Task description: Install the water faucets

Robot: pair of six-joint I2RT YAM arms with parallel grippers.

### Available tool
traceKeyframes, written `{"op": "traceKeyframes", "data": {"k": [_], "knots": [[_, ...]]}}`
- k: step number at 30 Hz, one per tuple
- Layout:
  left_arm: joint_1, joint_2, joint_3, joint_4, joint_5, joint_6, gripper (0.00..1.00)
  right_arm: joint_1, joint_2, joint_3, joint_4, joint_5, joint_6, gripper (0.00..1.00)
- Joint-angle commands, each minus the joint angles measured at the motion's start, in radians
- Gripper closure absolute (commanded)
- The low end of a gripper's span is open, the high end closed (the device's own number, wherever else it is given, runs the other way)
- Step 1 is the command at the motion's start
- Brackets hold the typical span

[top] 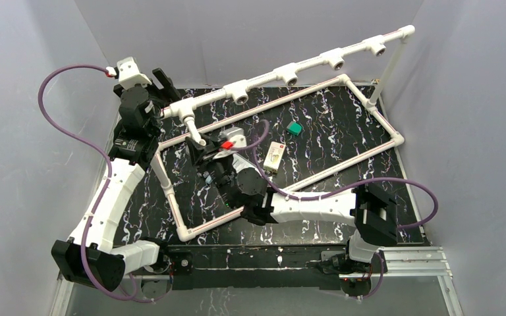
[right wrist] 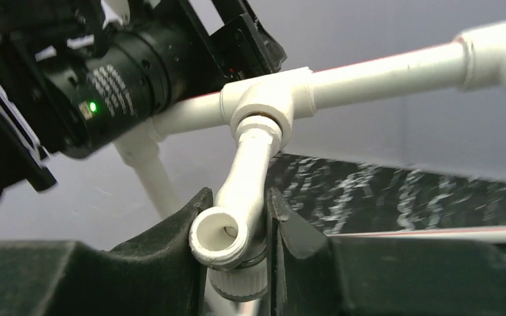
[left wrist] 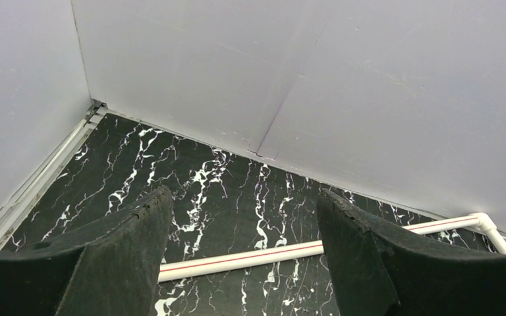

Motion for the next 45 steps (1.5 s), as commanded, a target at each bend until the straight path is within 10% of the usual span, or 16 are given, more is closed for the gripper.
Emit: {"op": "traceKeyframes", "data": {"k": [1, 11, 26, 35, 45], "knots": [[-0.017, 0.102, -0.126, -0.365, 0.092, 0.016, 0.22, -0.014, -0.033, -0.068, 0.008, 0.173, 0.836, 0.99], [-0.017, 0.091, -0.137, -0.360, 0.101, 0.013, 0.23, -0.015, -0.050, -0.063, -0.085, 0.152, 1.340, 0.99], [-0.016, 0.079, -0.146, -0.353, 0.111, 0.008, 0.23, -0.015, -0.079, -0.073, -0.151, 0.120, 1.356, 0.99], [-0.018, 0.083, -0.143, -0.354, 0.112, 0.008, 0.22, -0.015, -0.145, -0.098, -0.158, 0.096, 1.118, 0.37], [-0.016, 0.085, -0.140, -0.355, 0.110, 0.010, 0.22, -0.015, -0.238, -0.139, -0.152, 0.095, 0.802, 0.14]]}}
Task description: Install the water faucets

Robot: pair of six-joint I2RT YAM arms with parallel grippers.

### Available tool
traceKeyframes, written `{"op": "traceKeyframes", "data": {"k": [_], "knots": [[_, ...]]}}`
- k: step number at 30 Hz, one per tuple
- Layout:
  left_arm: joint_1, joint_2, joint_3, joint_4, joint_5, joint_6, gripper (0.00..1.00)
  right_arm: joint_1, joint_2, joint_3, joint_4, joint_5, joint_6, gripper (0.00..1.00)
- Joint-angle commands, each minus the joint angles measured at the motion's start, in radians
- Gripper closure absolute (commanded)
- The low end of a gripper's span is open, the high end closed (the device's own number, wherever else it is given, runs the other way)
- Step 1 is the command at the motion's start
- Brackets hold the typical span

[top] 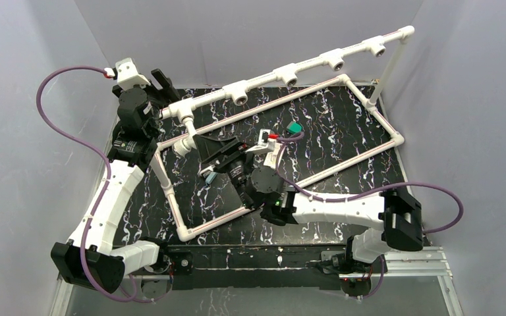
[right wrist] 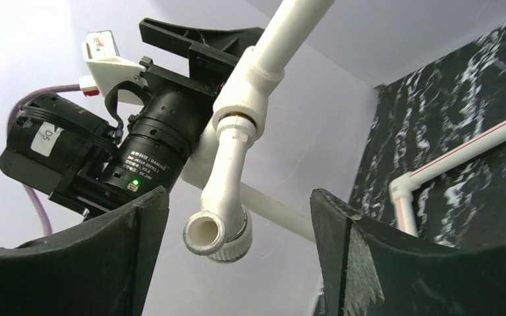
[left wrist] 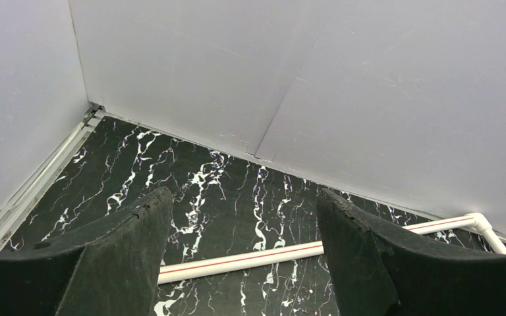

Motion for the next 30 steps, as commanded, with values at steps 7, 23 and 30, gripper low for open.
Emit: {"op": "traceKeyframes", "data": {"k": [7, 23, 30], "knots": [[-0.021, 0.101, -0.130, -0.361, 0.098, 0.012, 0.23, 0.001, -0.139, 0.040, -0.042, -0.127, -0.717, 0.14], [-0.020, 0.088, -0.131, -0.366, 0.098, 0.011, 0.23, 0.017, -0.265, 0.147, -0.643, -0.564, -1.934, 0.08], [-0.020, 0.085, -0.131, -0.370, 0.091, 0.015, 0.23, 0.050, -0.192, 0.112, -0.544, -0.404, -2.503, 0.08]]}}
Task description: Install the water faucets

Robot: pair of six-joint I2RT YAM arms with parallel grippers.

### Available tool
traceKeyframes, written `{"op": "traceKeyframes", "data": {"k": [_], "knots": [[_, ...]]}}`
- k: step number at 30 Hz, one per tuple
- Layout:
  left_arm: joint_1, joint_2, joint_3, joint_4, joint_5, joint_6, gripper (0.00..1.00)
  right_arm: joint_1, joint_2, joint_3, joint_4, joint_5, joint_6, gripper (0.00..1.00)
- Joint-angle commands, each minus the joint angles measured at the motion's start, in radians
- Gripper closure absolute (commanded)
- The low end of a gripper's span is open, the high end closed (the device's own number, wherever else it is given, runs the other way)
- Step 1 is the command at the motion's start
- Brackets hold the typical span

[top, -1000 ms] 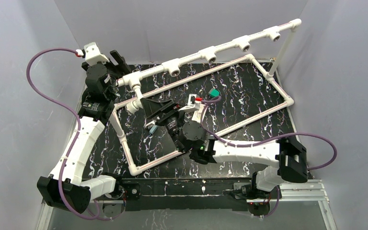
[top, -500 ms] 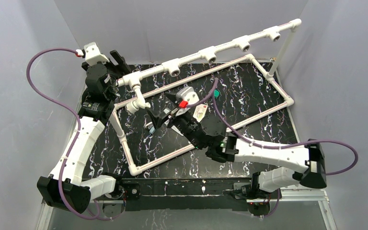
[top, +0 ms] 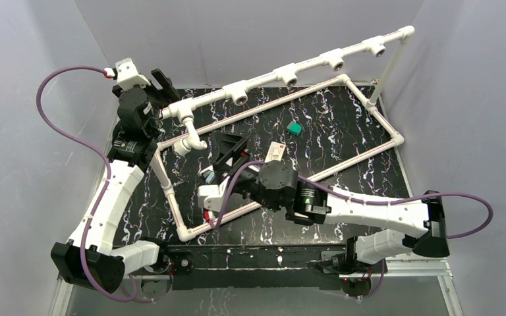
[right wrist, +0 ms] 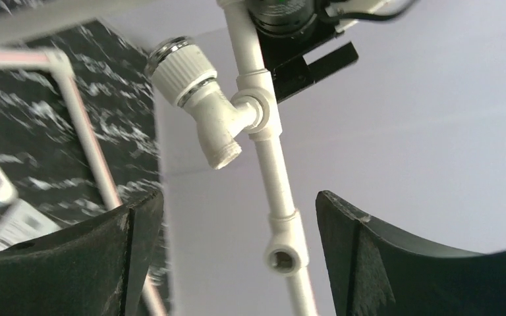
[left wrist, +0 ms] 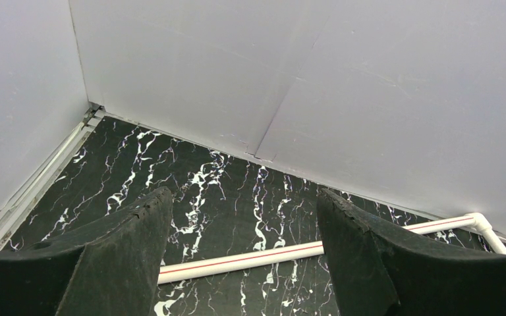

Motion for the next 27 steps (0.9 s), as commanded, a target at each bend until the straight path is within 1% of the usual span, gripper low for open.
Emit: {"op": "traceKeyframes", "data": {"k": [1, 8, 13, 16, 21, 27], "knots": [[-0.020, 0.086, -0.131, -0.370, 0.091, 0.016, 0.23, 0.020, 0.049, 0.026, 0.055, 0.090, -0.439, 0.09], [-0.021, 0.084, -0.128, -0.372, 0.091, 0.017, 0.22, 0.034, 0.168, 0.102, 0.103, 0.128, -0.601, 0.09], [-0.020, 0.082, -0.129, -0.372, 0.089, 0.019, 0.22, 0.034, 0.220, 0.115, 0.201, 0.132, -0.690, 0.09], [-0.019, 0.083, -0.130, -0.372, 0.094, 0.016, 0.22, 0.033, 0.242, 0.139, 0.209, 0.124, -0.700, 0.09], [-0.020, 0.083, -0.128, -0.372, 0.092, 0.017, 0.22, 0.024, 0.284, 0.173, 0.208, 0.129, -0.705, 0.15], [-0.020, 0.087, -0.123, -0.374, 0.097, 0.017, 0.22, -0.001, 0.318, 0.181, 0.217, 0.153, -0.685, 0.27]]}}
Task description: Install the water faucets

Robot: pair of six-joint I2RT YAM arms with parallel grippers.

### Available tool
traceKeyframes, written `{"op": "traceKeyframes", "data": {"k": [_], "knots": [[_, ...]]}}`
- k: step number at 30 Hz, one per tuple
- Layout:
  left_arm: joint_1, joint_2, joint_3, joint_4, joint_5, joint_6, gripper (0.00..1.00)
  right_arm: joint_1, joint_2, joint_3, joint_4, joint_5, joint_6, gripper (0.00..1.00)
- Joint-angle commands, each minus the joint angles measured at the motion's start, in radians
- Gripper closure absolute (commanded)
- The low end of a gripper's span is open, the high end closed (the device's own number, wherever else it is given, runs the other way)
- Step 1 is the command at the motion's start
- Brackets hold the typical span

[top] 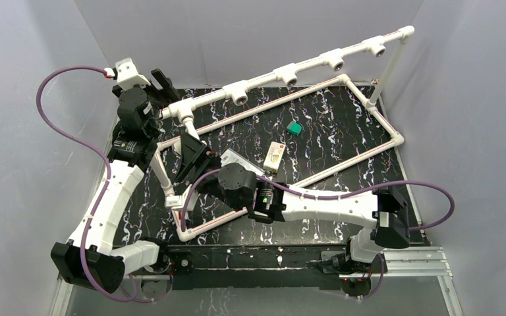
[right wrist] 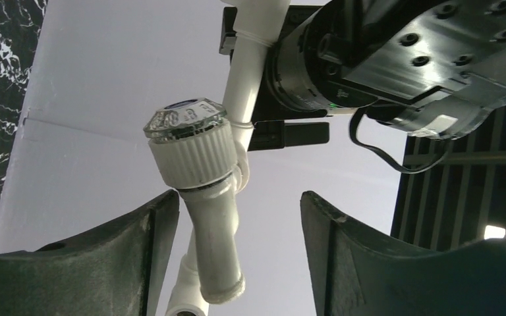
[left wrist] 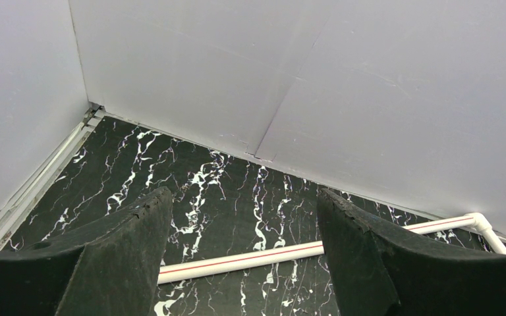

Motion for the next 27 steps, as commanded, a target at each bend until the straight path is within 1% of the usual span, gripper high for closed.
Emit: {"op": "traceKeyframes", "data": {"k": [1, 8, 10, 12, 13, 16, 19, 21, 23, 27], "knots": [[-0.020, 0.087, -0.121, -0.373, 0.096, 0.017, 0.22, -0.021, 0.017, 0.035, 0.069, 0.028, -0.001, 0.30], [-0.019, 0.088, -0.122, -0.374, 0.095, 0.017, 0.22, -0.025, 0.036, 0.022, 0.079, 0.038, 0.034, 0.54], [-0.021, 0.087, -0.123, -0.373, 0.094, 0.017, 0.22, -0.026, 0.043, 0.017, 0.091, 0.042, 0.045, 0.70], [-0.019, 0.088, -0.125, -0.373, 0.095, 0.015, 0.22, -0.025, 0.054, 0.011, 0.123, 0.056, 0.061, 0.90], [-0.020, 0.088, -0.124, -0.373, 0.095, 0.016, 0.22, -0.025, 0.060, 0.008, 0.145, 0.066, 0.076, 0.99], [-0.021, 0.088, -0.126, -0.373, 0.095, 0.015, 0.22, -0.025, 0.085, 0.004, 0.220, 0.104, 0.164, 0.99], [-0.020, 0.086, -0.123, -0.374, 0.095, 0.016, 0.22, -0.022, 0.118, 0.003, 0.351, 0.145, 0.324, 0.99], [-0.020, 0.084, -0.124, -0.373, 0.092, 0.016, 0.22, -0.021, 0.134, 0.006, 0.436, 0.179, 0.482, 0.99], [-0.020, 0.084, -0.127, -0.372, 0.092, 0.017, 0.22, -0.020, 0.135, 0.006, 0.509, 0.210, 0.680, 0.99], [-0.020, 0.084, -0.128, -0.372, 0.094, 0.017, 0.22, -0.020, 0.116, -0.014, 0.547, 0.229, 1.122, 0.99]]}}
